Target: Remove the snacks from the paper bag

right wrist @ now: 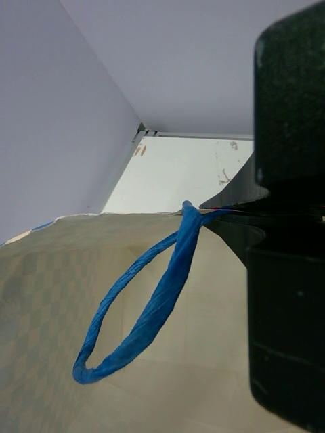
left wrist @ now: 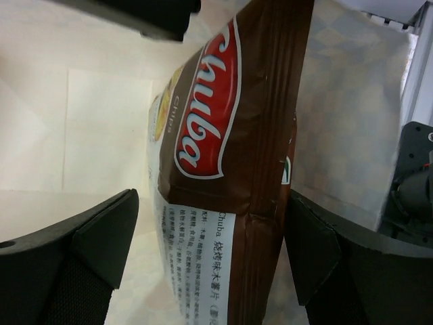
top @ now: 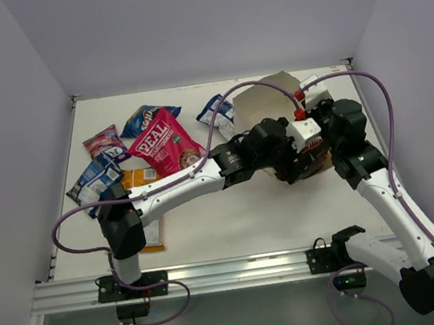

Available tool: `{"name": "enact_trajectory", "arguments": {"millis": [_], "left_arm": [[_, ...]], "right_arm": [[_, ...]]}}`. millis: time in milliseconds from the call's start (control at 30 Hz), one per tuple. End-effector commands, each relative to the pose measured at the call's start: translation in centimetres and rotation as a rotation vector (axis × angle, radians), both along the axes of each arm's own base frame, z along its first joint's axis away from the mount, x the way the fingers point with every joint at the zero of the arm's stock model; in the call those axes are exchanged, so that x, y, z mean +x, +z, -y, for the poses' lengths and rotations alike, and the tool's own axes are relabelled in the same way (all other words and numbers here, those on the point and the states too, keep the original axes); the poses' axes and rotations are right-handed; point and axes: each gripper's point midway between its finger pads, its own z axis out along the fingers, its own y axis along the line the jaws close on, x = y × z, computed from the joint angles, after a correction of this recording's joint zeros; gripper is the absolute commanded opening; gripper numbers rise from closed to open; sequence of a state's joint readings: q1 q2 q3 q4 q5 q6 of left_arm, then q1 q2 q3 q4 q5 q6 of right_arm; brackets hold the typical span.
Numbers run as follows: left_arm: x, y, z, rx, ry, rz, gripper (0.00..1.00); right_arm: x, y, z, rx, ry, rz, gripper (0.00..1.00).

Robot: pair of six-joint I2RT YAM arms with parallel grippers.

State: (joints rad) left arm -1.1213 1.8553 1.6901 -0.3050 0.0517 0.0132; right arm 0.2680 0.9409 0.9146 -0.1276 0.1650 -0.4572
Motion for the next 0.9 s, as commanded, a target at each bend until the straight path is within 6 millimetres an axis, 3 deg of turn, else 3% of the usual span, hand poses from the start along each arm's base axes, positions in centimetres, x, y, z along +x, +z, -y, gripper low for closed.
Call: {"name": "enact_trajectory", "arguments": {"millis": [0, 33, 133, 167, 267, 367, 467, 633, 833, 867], "left_arm": [[1.2, -0.2, 1.0, -0.082, 0.039, -0.018, 0.90], [1.4, -0.4, 1.0, -0.087, 0.044, -0.027, 0.87], [2.3, -0.3, 0.3, -0.109, 0.070, -0.061, 0.57], [2.6, 0.9, -0.2, -0.128, 0.081, -0.051, 0.33], [2.9, 3.7, -1.3, -0.167, 0.112, -0.002, 0.00], [2.5, 9.2, -2.9, -0.243, 0.119, 0.063, 0.00], [1.8, 16.2, -5.9, -0.353, 0.150, 0.145, 0.00], [1.2, 22.0, -10.5, -0.422, 0.230, 0.243, 0.00], [0.1, 29.5, -19.1, -0.516, 0.403, 0.358, 0.00], [-0.4, 31.4, -21.8, -0.558, 0.459, 0.378, 0.00]], "right_arm": [[-0.3, 1.9, -0.2, 0.023, 0.010, 0.057, 0.00], [-0.2, 1.9, -0.2, 0.023, 0.008, 0.056, 0.00], [-0.2, 1.7, 0.1, 0.014, -0.002, 0.054, 0.00], [-0.2, 1.6, 0.2, 0.013, -0.006, 0.056, 0.00], [-0.1, 1.6, 0.3, 0.008, -0.013, 0.061, 0.00], [0.1, 1.2, 0.2, 0.008, -0.013, 0.050, 0.00], [0.3, 1.0, 0.6, 0.001, -0.037, 0.047, 0.00], [0.5, 1.0, 1.5, -0.013, -0.085, 0.051, 0.00], [0.6, 0.8, 1.9, -0.014, -0.109, 0.050, 0.00], [0.7, 0.8, 1.9, -0.012, -0.111, 0.052, 0.00]]}}
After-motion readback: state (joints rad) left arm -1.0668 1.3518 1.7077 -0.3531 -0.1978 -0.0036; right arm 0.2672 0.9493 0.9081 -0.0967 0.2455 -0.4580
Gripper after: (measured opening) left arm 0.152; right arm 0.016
